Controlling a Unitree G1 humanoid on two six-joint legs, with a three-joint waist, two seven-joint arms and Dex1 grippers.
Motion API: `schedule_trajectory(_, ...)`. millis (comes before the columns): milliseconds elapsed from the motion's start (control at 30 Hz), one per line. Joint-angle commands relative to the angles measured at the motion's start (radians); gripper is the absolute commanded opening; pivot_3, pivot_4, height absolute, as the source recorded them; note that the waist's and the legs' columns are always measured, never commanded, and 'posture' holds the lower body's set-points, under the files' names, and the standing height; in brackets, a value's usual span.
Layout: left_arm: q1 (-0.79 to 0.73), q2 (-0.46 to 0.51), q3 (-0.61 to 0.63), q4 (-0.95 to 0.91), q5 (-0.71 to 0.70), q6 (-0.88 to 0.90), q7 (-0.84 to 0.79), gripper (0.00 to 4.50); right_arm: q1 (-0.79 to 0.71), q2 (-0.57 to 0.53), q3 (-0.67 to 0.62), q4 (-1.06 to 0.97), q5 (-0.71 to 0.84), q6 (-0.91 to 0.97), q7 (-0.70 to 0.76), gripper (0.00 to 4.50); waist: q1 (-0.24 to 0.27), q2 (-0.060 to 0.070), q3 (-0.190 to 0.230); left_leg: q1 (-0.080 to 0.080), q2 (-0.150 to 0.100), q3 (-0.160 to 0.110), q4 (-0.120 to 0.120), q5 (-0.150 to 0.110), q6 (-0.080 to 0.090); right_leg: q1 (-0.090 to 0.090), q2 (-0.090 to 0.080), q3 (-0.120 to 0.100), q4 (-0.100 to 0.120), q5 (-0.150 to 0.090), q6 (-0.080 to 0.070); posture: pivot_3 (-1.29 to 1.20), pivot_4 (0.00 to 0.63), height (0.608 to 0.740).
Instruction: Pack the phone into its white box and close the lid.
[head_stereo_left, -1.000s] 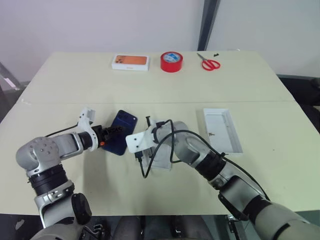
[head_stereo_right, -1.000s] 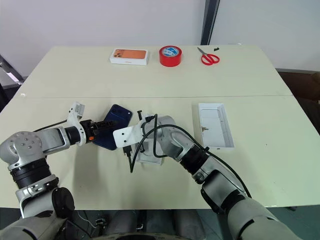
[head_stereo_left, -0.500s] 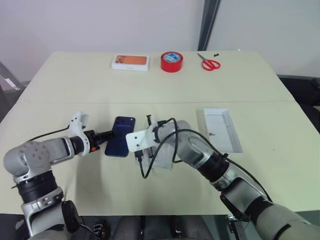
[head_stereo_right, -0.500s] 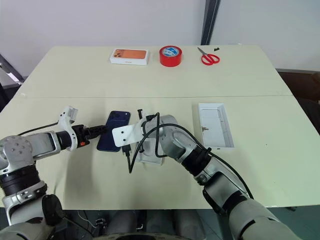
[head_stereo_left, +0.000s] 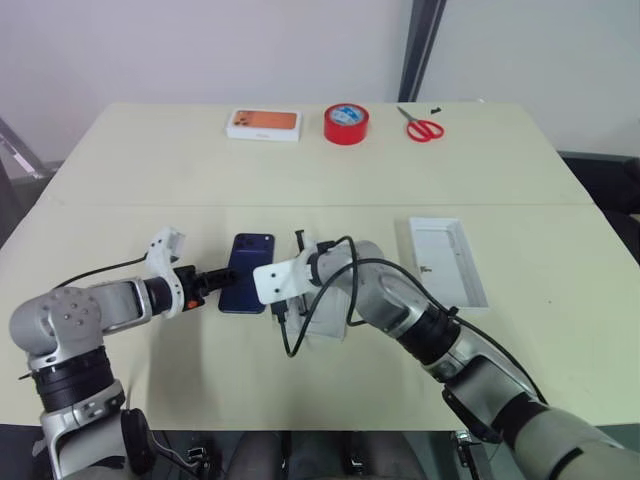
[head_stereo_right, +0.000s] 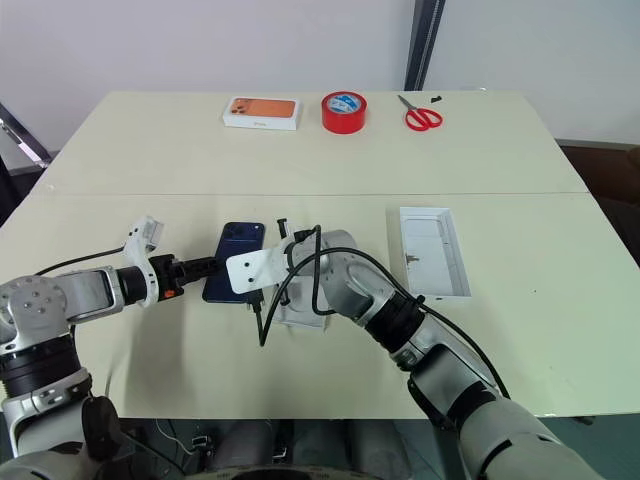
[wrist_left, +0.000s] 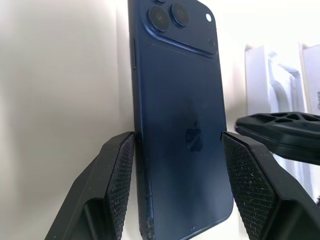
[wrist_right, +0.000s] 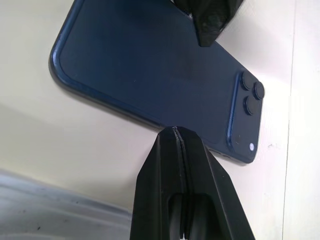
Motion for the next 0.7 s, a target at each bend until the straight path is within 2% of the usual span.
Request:
schedule_trajectory(33, -0.002, -0.008, -0.018, -0.020, -0.040, 0.009, -0.002, 2.89, -0.029, -0.021, 0.045, 0.004, -0.061, -0.047, -0.011, 0.00, 0.000, 0.000, 0.000, 0.000, 0.000, 0.000, 0.000, 0.000, 0.000, 0.000, 0.000, 0.000, 0.000, 0.000, 0.000, 0.00, 0.150, 0.740)
schedule_trajectory(367, 0.002, -0.025, -0.010, -0.039, -0.064, 0.009, 0.012, 2.89, -0.086, -0.071, 0.089, 0.041, -0.142, -0.162, 0.002, 0.00, 0.000, 0.000, 0.000, 0.000, 0.000, 0.000, 0.000, 0.000, 0.000, 0.000, 0.000, 0.000, 0.000, 0.000, 0.000, 0.00, 0.150, 0.740)
schedule_trajectory(700, -0.024, -0.093, 0.010, -0.055, -0.114, 0.009, 0.051, 2.89, -0.051, -0.029, 0.067, 0.044, -0.117, -0.174, 0.011, 0.00, -0.001, 0.000, 0.000, 0.000, 0.000, 0.000, 0.000, 0.000, 0.000, 0.000, 0.000, 0.000, 0.000, 0.000, 0.000, 0.00, 0.150, 0.740)
